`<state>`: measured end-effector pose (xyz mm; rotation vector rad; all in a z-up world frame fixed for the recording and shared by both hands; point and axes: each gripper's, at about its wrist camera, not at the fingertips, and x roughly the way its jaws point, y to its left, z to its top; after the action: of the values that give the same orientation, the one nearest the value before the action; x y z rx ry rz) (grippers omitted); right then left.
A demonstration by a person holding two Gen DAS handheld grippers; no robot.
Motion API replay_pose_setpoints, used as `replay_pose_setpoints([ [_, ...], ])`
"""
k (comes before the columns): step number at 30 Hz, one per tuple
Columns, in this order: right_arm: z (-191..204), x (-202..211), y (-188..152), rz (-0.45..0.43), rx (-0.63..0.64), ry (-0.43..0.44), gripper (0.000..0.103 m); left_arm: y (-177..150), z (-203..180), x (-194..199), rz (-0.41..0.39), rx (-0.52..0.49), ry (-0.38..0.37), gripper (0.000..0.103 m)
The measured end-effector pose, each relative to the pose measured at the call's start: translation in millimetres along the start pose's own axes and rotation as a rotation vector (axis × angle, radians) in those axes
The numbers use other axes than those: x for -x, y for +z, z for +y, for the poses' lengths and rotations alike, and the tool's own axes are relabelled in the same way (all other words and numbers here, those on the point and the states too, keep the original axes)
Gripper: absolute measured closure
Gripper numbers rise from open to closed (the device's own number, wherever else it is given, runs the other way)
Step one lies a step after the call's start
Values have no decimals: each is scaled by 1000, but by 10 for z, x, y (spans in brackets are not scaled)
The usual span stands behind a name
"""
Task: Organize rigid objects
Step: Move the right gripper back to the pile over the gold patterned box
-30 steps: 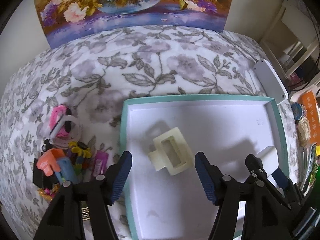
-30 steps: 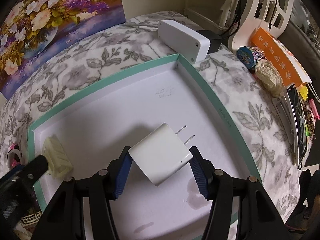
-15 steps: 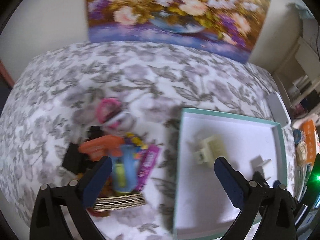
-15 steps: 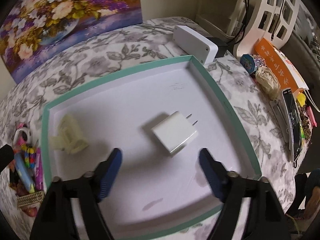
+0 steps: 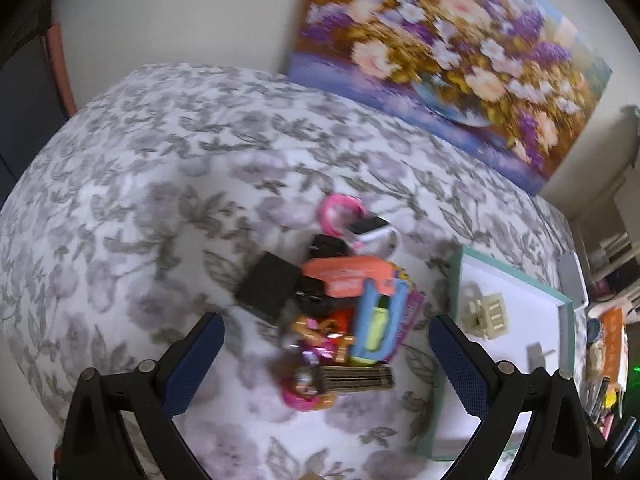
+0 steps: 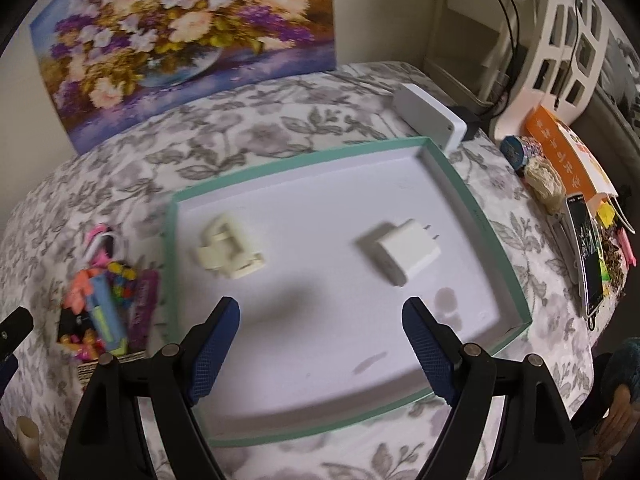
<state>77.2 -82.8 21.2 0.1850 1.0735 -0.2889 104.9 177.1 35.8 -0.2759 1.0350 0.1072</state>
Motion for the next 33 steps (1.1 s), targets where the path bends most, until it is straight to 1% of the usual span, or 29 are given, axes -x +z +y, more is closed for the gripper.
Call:
replay_pose_setpoints([
  [3, 139, 118, -18, -15, 15, 38, 19, 64, 152, 93, -21, 2, 2, 0],
  [7, 347, 220, -38, -37, 56, 72, 19, 158, 440, 214, -64, 64, 1, 0],
  [10, 505, 222, -59, -24, 77, 118, 19, 199, 596, 277, -92, 86, 13, 0],
  [13, 658, 178, -106, 4, 96, 149, 19, 226, 742, 284, -89, 115, 19, 0],
  [16, 831, 120, -174, 33, 125, 183, 19, 231, 861, 215, -40, 143, 6, 0],
  [17, 879, 103, -193, 42, 131, 197, 19, 222, 887, 175, -16, 148, 12, 0],
  [22, 1087, -7, -302, 105, 154, 267, 19, 149, 934, -30, 75, 142, 55, 0],
  [26, 1204, -99, -374, 147, 182, 303, 19, 45, 971, -273, 181, 145, 87, 0],
  [29, 1260, -165, -418, 175, 197, 327, 19, -30, 1007, -428, 245, 160, 117, 0],
  [33, 1326, -240, -446, 209, 209, 374, 19, -90, 1044, -559, 287, 174, 160, 0],
])
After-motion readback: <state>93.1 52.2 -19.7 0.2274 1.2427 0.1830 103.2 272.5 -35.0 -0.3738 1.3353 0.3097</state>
